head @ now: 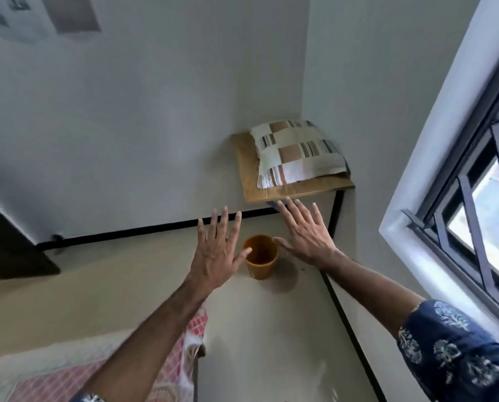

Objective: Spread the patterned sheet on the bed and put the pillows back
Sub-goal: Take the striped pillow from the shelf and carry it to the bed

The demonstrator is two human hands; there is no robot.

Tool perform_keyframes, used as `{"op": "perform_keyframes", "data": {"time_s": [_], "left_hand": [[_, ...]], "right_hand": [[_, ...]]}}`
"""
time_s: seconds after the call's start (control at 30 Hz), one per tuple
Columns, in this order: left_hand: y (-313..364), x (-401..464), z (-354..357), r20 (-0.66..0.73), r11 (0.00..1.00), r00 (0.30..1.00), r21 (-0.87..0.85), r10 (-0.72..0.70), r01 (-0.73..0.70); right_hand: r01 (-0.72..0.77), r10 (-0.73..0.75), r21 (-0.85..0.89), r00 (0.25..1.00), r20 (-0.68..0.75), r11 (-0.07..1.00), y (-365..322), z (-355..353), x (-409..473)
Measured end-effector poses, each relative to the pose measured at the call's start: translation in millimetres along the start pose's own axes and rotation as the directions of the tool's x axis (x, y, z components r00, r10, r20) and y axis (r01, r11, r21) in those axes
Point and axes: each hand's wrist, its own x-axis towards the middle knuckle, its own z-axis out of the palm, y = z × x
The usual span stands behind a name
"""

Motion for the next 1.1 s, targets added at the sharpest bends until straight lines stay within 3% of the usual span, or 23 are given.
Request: {"op": "perform_keyframes", "data": {"time_s": [0.37, 0.73, 1.0, 1.1], "left_hand": [[-29.1, 258.0, 51.8, 0.048, 0.999, 0.998, -0.020, -0.029, 0.030], [-72.4, 511.0, 129.9, 0.130, 0.988, 0.986, -0.133, 0.100, -0.082], [-82.8, 664.2, 179.1, 0.182, 0.966, 0.975, -0.246, 0.124, -0.077], [-81.4, 707.0, 207.9, 0.226, 0.953, 0.972, -0.304, 0.069, 0.003]], "right_hand": [[-0.004, 0.007, -0.048, 0.998, 0.070, 0.999, 137.1, 33.9, 210.6], [-0.216, 0.225, -0.083, 0.968, 0.113, 0.973, 263.2, 80.8, 397.8], [-0.408, 0.393, 0.108, 0.909, 0.137, 0.906, 349.5, 116.6, 509.2], [-0.468, 0.439, 0.196, 0.881, 0.175, 0.862, 386.7, 137.2, 550.5]]}}
